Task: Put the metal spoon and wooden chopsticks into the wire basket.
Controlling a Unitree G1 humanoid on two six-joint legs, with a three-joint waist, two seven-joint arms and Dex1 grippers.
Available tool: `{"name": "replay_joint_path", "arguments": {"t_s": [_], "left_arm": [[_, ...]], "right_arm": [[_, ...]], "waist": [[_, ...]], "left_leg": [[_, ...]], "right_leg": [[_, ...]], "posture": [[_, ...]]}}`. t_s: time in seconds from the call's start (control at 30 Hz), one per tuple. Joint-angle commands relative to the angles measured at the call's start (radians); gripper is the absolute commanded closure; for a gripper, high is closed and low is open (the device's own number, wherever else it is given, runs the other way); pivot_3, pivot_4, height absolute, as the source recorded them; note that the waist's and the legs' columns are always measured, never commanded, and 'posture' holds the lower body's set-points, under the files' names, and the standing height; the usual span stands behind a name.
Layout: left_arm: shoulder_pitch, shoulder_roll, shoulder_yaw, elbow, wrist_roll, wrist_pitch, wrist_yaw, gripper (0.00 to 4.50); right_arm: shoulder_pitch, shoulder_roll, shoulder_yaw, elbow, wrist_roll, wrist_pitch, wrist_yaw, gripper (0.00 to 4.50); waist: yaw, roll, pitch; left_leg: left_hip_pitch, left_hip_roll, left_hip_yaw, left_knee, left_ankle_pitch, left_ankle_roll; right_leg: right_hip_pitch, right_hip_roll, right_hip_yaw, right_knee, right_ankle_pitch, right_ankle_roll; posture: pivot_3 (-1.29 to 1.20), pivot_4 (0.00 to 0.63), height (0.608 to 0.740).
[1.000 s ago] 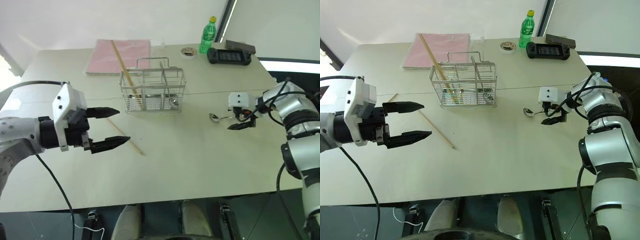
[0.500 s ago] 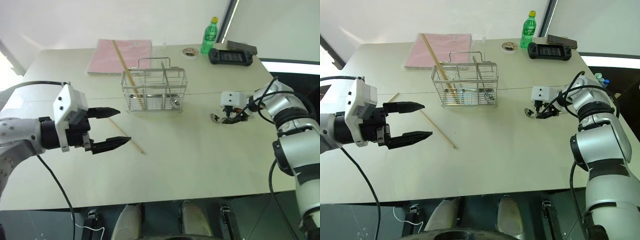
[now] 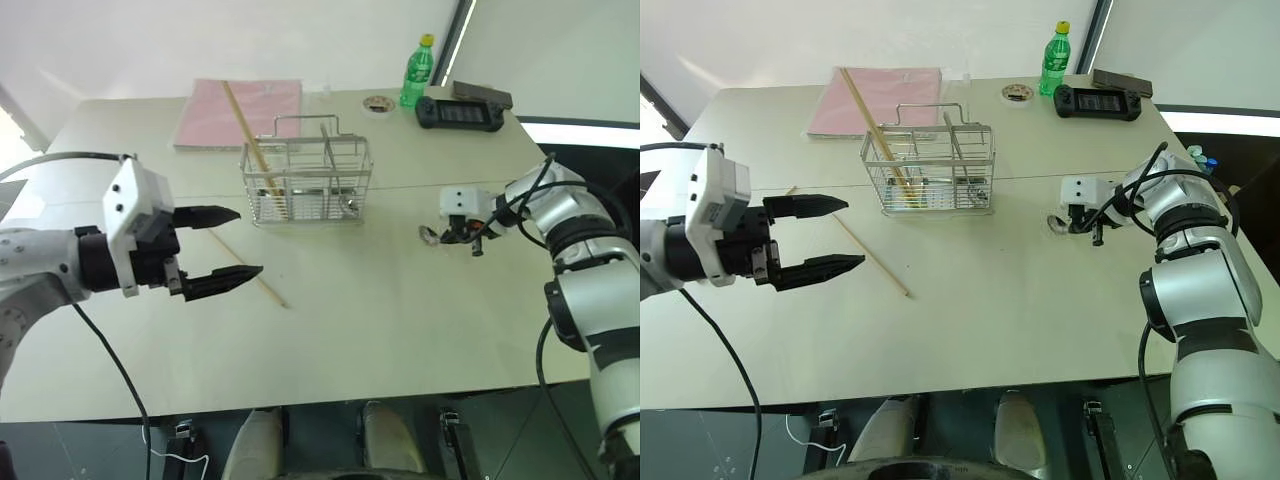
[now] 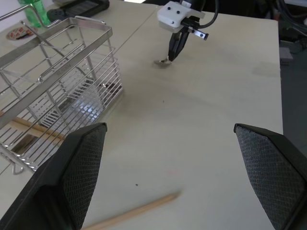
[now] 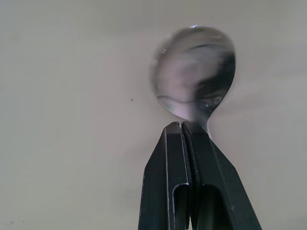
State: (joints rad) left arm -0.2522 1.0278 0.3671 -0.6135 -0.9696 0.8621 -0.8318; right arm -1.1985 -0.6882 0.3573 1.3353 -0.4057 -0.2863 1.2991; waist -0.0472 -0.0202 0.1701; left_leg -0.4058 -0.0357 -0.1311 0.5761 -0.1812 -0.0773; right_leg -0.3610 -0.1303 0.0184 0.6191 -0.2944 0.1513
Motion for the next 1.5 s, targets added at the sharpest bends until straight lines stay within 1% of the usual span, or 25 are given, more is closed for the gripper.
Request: {"name": "replay_joint_path", "arguments": {"t_s": [0.03,0.1,0.17,0.2,0.27,0.3,0.33,0.4,0.7,0.9,0.97,1.0,1.07,1.1,1.13,1.33,1.5], "left_arm": [[-0.031,0.014,-0.001,0.01,0.012,-0.022,-0.004,0.0],[-0.039,0.014,-0.005,0.019,0.016,-0.023,-0.008,0.0],[-0.054,0.015,-0.013,0.028,0.02,-0.026,-0.013,0.0],[-0.061,0.015,-0.018,0.033,0.023,-0.027,-0.015,0.0],[-0.072,0.016,-0.024,0.043,0.03,-0.03,-0.019,0.0],[-0.074,0.016,-0.025,0.045,0.032,-0.031,-0.02,0.0],[-0.076,0.016,-0.026,0.046,0.033,-0.031,-0.021,0.0],[-0.081,0.015,-0.026,0.048,0.035,-0.03,-0.023,0.0],[-0.085,0.01,-0.014,0.043,0.032,-0.026,-0.006,0.0],[-0.077,0.011,0.0,0.036,0.028,-0.02,0.01,0.0],[-0.073,0.013,0.007,0.032,0.021,-0.017,0.014,0.0],[-0.072,0.015,0.012,0.031,0.018,-0.016,0.015,0.0],[-0.072,0.017,0.017,0.031,0.014,-0.013,0.017,0.0],[-0.072,0.018,0.019,0.033,0.014,-0.013,0.016,0.0],[-0.072,0.019,0.02,0.034,0.014,-0.014,0.016,0.0],[-0.08,0.024,0.021,0.038,0.013,-0.015,0.018,0.0],[-0.087,0.027,0.016,0.047,0.021,-0.024,0.016,0.0]], "right_arm": [[-0.007,0.002,-0.037,-0.033,0.034,-0.024,0.016,4.46],[-0.003,0.002,-0.032,-0.037,0.025,-0.045,0.005,4.46],[-0.005,0.003,-0.02,-0.03,0.002,-0.041,-0.059,4.46],[-0.007,0.003,-0.017,-0.026,-0.004,-0.038,-0.076,4.23],[-0.014,0.0,-0.016,-0.021,-0.013,-0.038,-0.099,3.62],[-0.016,-0.001,-0.016,-0.02,-0.016,-0.04,-0.109,3.18],[-0.017,-0.001,-0.016,-0.02,-0.019,-0.041,-0.116,2.6],[-0.024,-0.006,-0.008,-0.015,-0.034,-0.035,-0.132,1.64],[-0.016,-0.013,0.046,0.007,-0.114,-0.038,-0.207,1.64],[-0.018,-0.005,0.044,0.015,-0.119,-0.018,-0.227,1.64],[-0.012,-0.005,0.048,0.015,-0.122,-0.018,-0.217,2.16],[-0.009,-0.005,0.05,0.016,-0.124,-0.018,-0.211,2.52],[-0.004,-0.005,0.053,0.016,-0.126,-0.02,-0.196,3.47],[-0.003,-0.004,0.052,0.016,-0.127,-0.02,-0.189,4.01],[-0.002,-0.003,0.05,0.016,-0.125,-0.018,-0.181,4.45],[0.0,0.007,0.03,0.014,-0.106,-0.003,-0.136,4.45],[0.0,0.006,0.022,0.008,-0.103,-0.024,-0.154,4.45]], "waist": [[0.0,0.0,0.0],[0.0,0.0,0.0],[0.0,0.0,0.0],[0.0,0.0,0.0],[0.0,0.0,0.0],[0.001,0.0,0.0],[0.001,0.0,0.0],[0.0,0.0,0.0],[0.001,-0.001,-0.001],[0.002,-0.001,-0.001],[0.002,-0.001,-0.001],[0.001,-0.001,-0.001],[0.001,-0.001,-0.001],[0.001,-0.001,-0.001],[0.0,-0.001,-0.001],[0.001,-0.001,-0.001],[0.001,-0.001,-0.001]], "left_leg": [[0.0,0.0,0.0,0.0,0.0,0.0],[0.0,0.0,0.0,0.0,0.0,0.0],[0.0,0.0,0.0,0.0,0.0,0.0],[0.0,0.0,0.0,0.0,0.0,0.0],[0.0,0.0,0.0,0.0,0.0,0.0],[0.0,0.0,0.0,0.0,0.0,0.0],[0.0,0.0,0.0,0.0,0.0,0.0],[0.0,0.0,0.0,0.0,0.0,0.0],[0.001,0.0,0.0,0.0,0.0,-0.001],[0.003,0.0,-0.001,0.001,0.0,-0.001],[0.003,0.0,-0.001,0.001,0.0,-0.001],[0.003,0.0,-0.001,0.001,0.0,-0.001],[0.003,0.0,-0.001,0.001,0.0,-0.001],[0.003,0.0,-0.001,0.001,0.0,-0.001],[0.003,0.0,-0.001,0.001,0.0,-0.001],[0.003,0.0,-0.001,0.0,0.0,-0.001],[0.003,0.0,-0.001,0.0,0.0,-0.001]], "right_leg": [[0.0,0.0,0.0,0.0,0.0,0.0],[0.0,0.0,0.0,0.0,0.0,0.0],[0.0,0.0,0.0,0.0,0.0,0.0],[0.0,0.0,0.0,0.0,0.0,0.001],[0.0,0.0,0.0,0.0,0.0,0.001],[0.0,0.0,0.0,0.0,0.0,0.001],[0.0,0.0,0.0,0.0,0.0,0.001],[0.0,0.0,0.0,0.0,0.0,0.001],[0.001,0.0,0.0,0.0,0.0,0.001],[0.003,0.0,0.0,0.0,0.0,0.001],[0.003,0.0,0.0,0.0,0.0,0.001],[0.003,0.0,0.0,0.0,0.0,0.001],[0.003,0.0,0.0,0.0,0.0,0.001],[0.003,0.0,0.0,0.0,0.0,0.001],[0.003,0.0,0.0,0.0,0.0,0.001],[0.003,0.001,0.0,0.0,0.0,0.001],[0.003,0.001,0.0,0.0,0.0,0.001]], "posture": [[0.0,0.15,0.721],[0.0,0.15,0.721],[0.0,0.15,0.721],[0.0,0.15,0.721],[0.0,0.15,0.721],[0.0,0.15,0.721],[0.0,0.15,0.721],[0.0,0.15,0.721],[0.0,0.15,0.721],[0.0,0.15,0.721],[0.0,0.15,0.721],[0.0,0.15,0.721],[0.0,0.15,0.721],[0.0,0.15,0.721],[0.0,0.15,0.721],[0.0,0.15,0.721],[0.0,0.15,0.721]]}}
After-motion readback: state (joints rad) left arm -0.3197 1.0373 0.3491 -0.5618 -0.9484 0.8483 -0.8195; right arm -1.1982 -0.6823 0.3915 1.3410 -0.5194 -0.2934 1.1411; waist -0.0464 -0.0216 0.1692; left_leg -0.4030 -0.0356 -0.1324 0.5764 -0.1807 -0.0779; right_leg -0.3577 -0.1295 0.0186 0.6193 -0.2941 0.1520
